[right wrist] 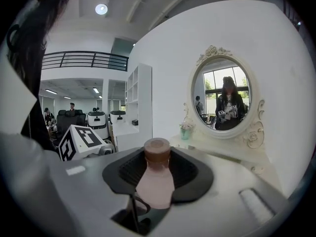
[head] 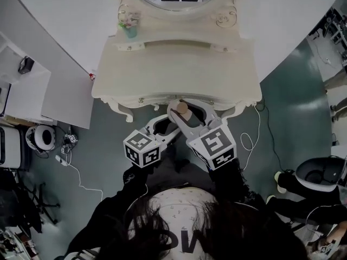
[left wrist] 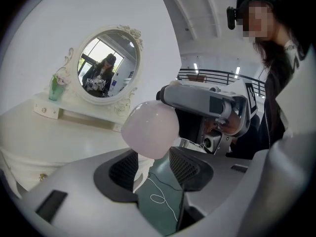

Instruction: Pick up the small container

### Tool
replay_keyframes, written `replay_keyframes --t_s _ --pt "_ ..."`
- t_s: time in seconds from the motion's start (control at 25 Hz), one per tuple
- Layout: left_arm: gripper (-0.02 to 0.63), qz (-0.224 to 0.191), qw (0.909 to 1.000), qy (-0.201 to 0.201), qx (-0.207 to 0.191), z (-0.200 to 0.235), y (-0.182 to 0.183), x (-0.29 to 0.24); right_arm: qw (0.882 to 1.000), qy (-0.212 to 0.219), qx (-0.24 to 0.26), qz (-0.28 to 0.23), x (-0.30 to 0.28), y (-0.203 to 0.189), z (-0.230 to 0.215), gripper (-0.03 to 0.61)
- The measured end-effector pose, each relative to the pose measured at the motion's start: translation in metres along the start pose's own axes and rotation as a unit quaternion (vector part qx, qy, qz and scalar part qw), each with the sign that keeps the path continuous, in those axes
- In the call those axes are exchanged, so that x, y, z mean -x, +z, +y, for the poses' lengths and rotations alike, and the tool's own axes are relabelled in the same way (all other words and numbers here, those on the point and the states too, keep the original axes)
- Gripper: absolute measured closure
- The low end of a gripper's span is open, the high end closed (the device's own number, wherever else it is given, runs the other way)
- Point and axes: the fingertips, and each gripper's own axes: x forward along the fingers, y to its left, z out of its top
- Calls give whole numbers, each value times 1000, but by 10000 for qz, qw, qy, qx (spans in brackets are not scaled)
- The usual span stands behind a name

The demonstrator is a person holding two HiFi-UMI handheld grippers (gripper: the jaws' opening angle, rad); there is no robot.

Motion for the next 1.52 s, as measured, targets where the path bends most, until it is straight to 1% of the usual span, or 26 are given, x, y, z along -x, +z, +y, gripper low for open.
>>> replay_keyframes --t_s 0.12,0.28,0.56,0.76,1.0,1.28,1.52 --pt "431 90 10000 -15 -3 -24 -16 3 10000 -30 -31 4 25 -10 12 433" --pt "431 154 9999 -11 3 -48 -29 8 10000 -32 -71 -22 48 -16 24 433" --pt "431 176 9998 -3 -13 -67 -39 14 9999 -36 -84 -105 68 -21 36 433" --pt "431 185 9998 -43 7 -69 -41 18 9999 -96 -47 -101 69 -20 42 433" --pt "431 277 9995 -123 50 -60 -43 33 9997 -178 -155 -66 56 -20 52 433" --pt "431 368 9990 -267 31 -45 -47 69 9993 -331 -162 2 35 -16 84 433" --pt "431 409 9984 -394 -20 -34 -51 99 9986 -473 -225 -54 17 -9 112 433"
